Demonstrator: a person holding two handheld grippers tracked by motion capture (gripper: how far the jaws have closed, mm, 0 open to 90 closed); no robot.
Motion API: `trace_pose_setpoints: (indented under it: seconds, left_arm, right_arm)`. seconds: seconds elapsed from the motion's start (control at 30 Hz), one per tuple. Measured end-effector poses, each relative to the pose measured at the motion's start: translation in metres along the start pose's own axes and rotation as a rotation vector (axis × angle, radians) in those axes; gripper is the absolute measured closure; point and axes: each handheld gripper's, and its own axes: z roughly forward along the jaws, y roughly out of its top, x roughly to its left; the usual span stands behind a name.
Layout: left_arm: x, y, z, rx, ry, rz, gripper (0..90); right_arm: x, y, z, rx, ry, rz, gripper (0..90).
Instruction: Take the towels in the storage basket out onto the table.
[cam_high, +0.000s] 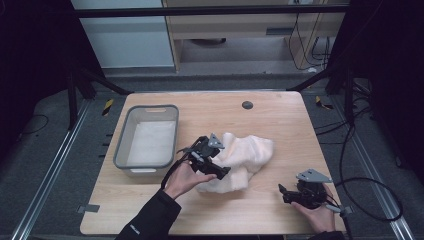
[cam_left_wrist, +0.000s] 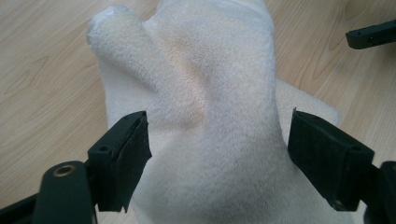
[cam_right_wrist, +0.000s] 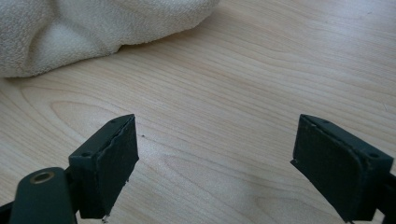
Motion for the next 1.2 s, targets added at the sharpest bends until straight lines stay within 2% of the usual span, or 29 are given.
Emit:
trace_pose_setpoints:
  seconds: [0.27,0.43,0.87,0.97,1.1,1.2]
  left_arm:
    - [0.000,-0.021,-0.022,-0.088,0.029,-0.017,19.6]
    - [0.002,-0.035,-0.033,-0.112,0.050,-0.033,19.3]
    - [0.009,-0.080,-0.051,-0.200,0.122,-0.136,20.2]
    - [0.010,-0.093,-0.056,-0.229,0.158,-0.158,20.8]
    - [0.009,-0.111,-0.062,-0.245,0.176,-0.181,21.3]
    - [0.009,-0.123,-0.065,-0.239,0.185,-0.196,21.7]
  right_arm:
    - [0.000,0.000,0.000,0.007,0.003,0.016,12.7]
    - [0.000,0.000,0.001,0.007,-0.001,0.013,12.6]
    - [0.001,-0.001,0.001,0.012,-0.005,0.009,12.3]
    - [0.000,0.000,0.001,0.013,-0.006,0.010,12.2]
    - [0.000,-0.001,0.000,0.008,-0.006,0.004,12.1]
    - [0.001,-0.001,0.000,0.010,-0.008,0.001,12.1]
